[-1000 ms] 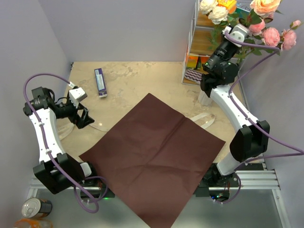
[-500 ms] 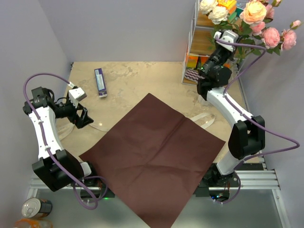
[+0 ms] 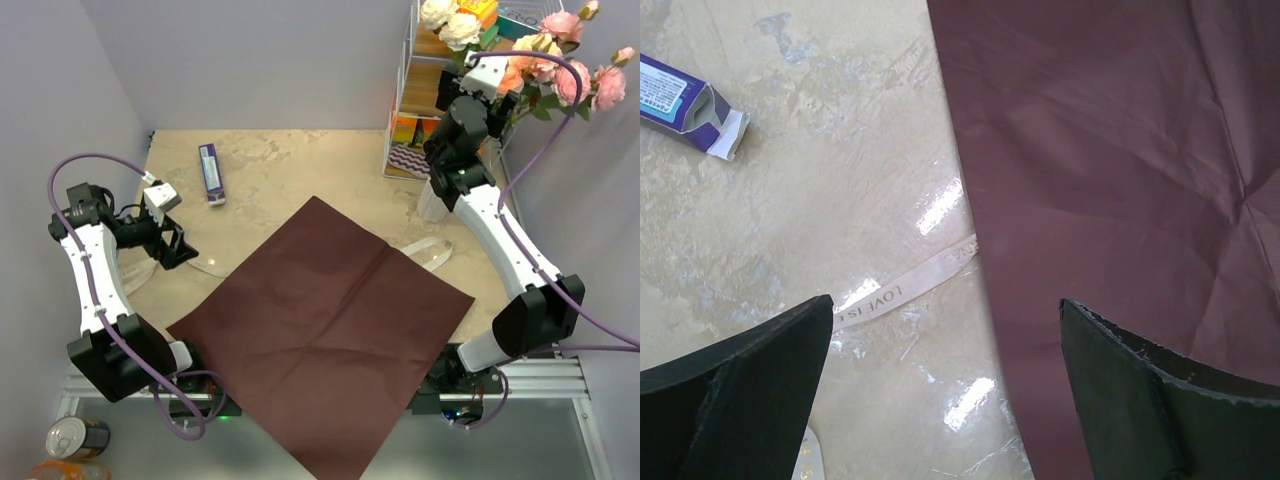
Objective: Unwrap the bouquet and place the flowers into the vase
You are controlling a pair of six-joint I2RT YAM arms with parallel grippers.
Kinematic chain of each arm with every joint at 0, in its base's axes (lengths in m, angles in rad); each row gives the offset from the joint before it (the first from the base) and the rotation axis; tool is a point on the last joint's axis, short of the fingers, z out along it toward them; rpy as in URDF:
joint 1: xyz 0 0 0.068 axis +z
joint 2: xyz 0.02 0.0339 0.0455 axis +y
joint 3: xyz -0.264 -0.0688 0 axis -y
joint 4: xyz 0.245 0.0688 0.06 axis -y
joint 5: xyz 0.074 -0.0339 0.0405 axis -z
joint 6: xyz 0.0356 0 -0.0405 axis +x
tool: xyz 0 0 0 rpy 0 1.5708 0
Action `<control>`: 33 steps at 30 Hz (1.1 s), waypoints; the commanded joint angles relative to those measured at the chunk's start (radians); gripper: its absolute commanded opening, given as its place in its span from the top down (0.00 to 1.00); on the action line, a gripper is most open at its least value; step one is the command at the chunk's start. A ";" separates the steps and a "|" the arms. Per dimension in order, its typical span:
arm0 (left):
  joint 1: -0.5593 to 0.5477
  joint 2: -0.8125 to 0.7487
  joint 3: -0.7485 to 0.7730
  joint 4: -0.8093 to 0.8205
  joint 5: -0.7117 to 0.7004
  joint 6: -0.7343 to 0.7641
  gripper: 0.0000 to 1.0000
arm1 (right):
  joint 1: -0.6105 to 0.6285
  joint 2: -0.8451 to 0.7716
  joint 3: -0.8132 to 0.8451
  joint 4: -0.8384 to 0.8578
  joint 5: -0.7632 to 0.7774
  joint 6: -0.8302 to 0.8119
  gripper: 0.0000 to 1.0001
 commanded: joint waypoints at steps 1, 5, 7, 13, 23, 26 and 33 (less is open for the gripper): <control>0.009 -0.013 0.036 -0.011 0.050 -0.015 0.01 | 0.017 -0.018 0.083 -0.405 -0.108 0.222 0.08; 0.009 -0.021 0.043 -0.011 0.061 -0.025 0.01 | 0.037 -0.044 0.092 -0.584 -0.209 0.317 0.05; 0.009 -0.024 0.048 -0.011 0.066 -0.033 0.01 | 0.049 -0.066 0.031 -0.600 -0.227 0.321 0.05; 0.009 -0.036 0.071 -0.011 0.075 -0.056 0.01 | 0.049 -0.067 -0.015 -0.561 -0.223 0.314 0.18; 0.009 -0.059 0.054 -0.011 0.067 -0.049 0.01 | 0.037 -0.067 -0.018 -0.543 -0.073 0.282 0.06; 0.009 -0.056 0.059 -0.011 0.080 -0.052 0.01 | 0.017 -0.046 -0.022 -0.512 -0.039 0.259 0.07; 0.009 -0.039 0.045 -0.011 0.086 -0.041 0.00 | 0.046 -0.029 -0.054 -0.442 -0.215 0.259 0.13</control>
